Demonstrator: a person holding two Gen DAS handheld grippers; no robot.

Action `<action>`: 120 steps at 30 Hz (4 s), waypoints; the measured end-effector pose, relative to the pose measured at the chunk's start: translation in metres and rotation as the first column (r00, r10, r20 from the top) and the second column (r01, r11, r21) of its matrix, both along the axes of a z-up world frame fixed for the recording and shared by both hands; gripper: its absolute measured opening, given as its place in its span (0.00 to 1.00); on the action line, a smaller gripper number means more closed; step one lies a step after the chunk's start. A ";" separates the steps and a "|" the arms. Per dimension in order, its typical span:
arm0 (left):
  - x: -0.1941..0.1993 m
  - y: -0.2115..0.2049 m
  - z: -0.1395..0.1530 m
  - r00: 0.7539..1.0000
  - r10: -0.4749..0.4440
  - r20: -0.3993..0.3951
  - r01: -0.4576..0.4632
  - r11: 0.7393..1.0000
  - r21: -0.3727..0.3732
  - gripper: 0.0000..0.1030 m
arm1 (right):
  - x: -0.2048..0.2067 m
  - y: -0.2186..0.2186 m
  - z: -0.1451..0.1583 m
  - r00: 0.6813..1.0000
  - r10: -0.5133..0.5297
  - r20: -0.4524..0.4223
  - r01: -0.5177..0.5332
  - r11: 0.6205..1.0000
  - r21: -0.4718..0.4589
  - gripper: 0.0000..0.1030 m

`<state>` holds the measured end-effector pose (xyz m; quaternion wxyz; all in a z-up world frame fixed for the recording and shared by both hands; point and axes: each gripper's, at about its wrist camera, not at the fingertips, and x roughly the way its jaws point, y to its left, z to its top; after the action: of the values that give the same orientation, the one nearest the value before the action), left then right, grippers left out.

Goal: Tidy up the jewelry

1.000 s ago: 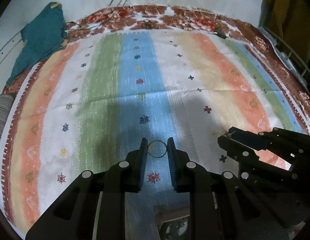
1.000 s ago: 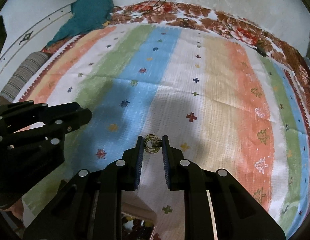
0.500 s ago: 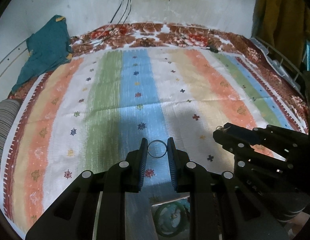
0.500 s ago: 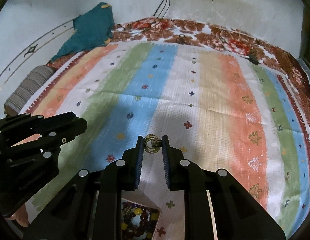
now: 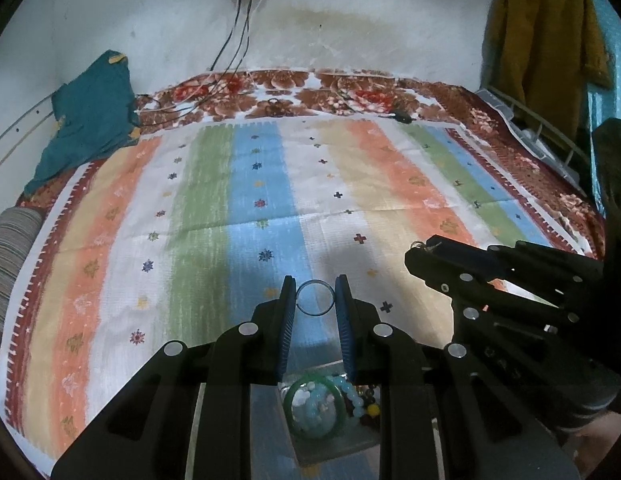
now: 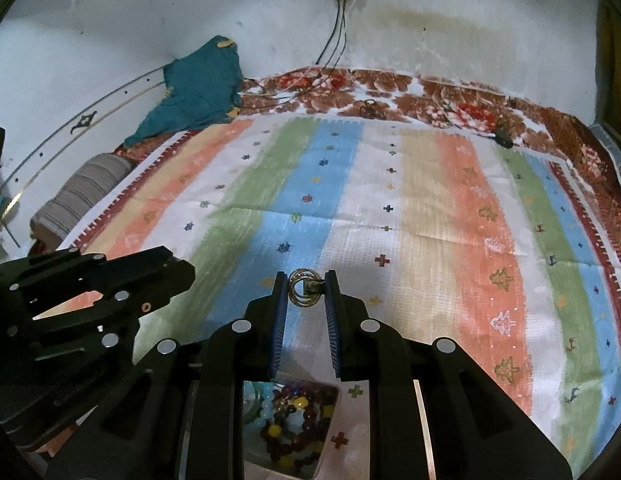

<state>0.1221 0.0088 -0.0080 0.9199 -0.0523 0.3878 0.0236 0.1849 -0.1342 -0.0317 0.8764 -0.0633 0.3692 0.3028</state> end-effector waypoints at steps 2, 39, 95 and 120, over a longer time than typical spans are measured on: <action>-0.007 -0.002 0.004 1.000 -0.005 0.014 0.005 1.000 -0.003 0.19 | -0.004 -0.004 0.002 1.000 0.003 -0.001 -0.003 1.000 0.020 0.19; -0.060 0.004 0.012 1.000 0.017 0.018 -0.017 1.000 -0.024 0.50 | -0.042 -0.029 0.002 0.998 0.034 -0.060 -0.032 0.999 0.040 0.51; -0.106 -0.007 0.006 1.000 -0.006 0.016 0.005 0.998 0.059 0.94 | -0.097 -0.067 0.024 0.996 0.041 0.085 -0.044 0.998 0.038 0.92; -0.107 -0.006 0.013 1.000 -0.012 0.022 0.012 1.000 0.023 0.94 | -0.097 -0.069 0.020 0.996 0.050 0.076 -0.053 0.998 0.038 0.92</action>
<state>0.0155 0.0030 0.0046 0.9249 -0.0395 0.3775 0.0220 0.0876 -0.2032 -0.0114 0.8826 -0.0667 0.3281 0.3301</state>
